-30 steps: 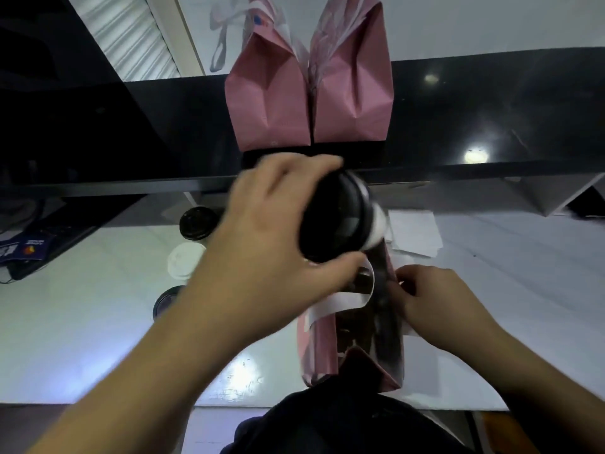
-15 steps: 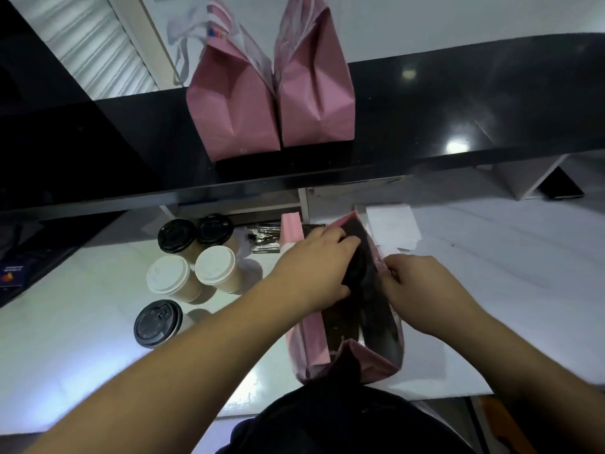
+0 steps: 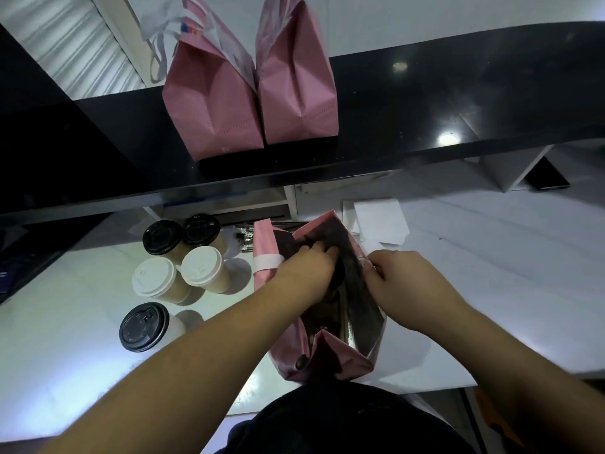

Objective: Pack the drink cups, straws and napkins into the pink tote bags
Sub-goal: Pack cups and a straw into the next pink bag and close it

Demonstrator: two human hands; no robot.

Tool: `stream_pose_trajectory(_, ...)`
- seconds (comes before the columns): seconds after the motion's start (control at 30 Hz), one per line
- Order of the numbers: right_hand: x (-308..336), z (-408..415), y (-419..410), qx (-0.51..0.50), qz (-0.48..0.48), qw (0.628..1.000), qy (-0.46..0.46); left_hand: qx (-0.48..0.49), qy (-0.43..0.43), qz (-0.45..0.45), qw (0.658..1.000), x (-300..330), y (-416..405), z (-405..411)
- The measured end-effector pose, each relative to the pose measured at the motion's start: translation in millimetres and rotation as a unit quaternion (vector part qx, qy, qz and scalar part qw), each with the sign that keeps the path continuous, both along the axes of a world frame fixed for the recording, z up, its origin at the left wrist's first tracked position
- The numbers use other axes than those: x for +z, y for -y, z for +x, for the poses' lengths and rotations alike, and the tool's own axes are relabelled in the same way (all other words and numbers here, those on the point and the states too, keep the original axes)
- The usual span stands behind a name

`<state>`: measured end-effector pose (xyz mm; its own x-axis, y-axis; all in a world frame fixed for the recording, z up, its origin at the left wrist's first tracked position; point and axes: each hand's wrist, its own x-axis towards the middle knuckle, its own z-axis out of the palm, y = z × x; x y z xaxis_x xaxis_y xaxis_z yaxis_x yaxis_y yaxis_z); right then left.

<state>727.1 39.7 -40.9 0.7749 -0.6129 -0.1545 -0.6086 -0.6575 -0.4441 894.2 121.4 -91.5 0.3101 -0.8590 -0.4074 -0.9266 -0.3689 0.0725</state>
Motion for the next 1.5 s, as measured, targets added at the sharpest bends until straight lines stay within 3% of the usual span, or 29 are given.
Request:
stream_pose_trajectory(0.23, -3, -2, -1, -0.008, 0.005, 1.0, 0.006, 0.039, 0.01, 0.064, 0.997, 1, 7, -7)
stream_pose_trajectory(0.6, -6, 2, -2, -0.017, -0.001, 1.0, 0.02, 0.025, -0.017, 0.053, 0.998, 20, 5, -16)
stream_pose_trajectory(0.7, -5, 4, -4, -0.025, 0.013, 0.999, 0.047, -0.014, -0.05, -0.019, 0.998, 56, -3, -18)
stream_pose_trajectory(0.77, -5, 3, -7, -0.027, 0.01, 0.997, 0.067, -0.012, -0.081, -0.125, 0.989, 78, -18, -13)
stream_pose_trajectory(0.87, -6, 2, -11, -0.033, 0.011, 0.996, 0.087, 0.072, -0.126, -0.315, 0.938, 101, -58, 4)
stream_pose_trajectory(0.93, -7, 3, -12, -0.032, 0.013, 0.995, 0.096, 0.135, -0.102, -0.367, 0.915, 99, -89, 23)
stream_pose_trajectory(1.0, -8, 3, -11, -0.031, 0.015, 0.995, 0.097, 0.201, -0.057, -0.345, 0.915, 84, -122, 47)
stream_pose_trajectory(1.13, -12, 3, -9, -0.033, 0.032, 0.996, 0.07, 0.337, 0.021, -0.19, 0.922, 44, -188, 83)
stream_pose_trajectory(1.27, -11, 5, -10, -0.038, 0.035, 0.997, 0.065, 0.432, 0.036, -0.07, 0.898, 12, -236, 96)
stream_pose_trajectory(1.5, -9, 13, -12, -0.042, 0.047, 0.997, 0.041, 0.492, 0.018, -0.063, 0.868, -27, -259, 108)
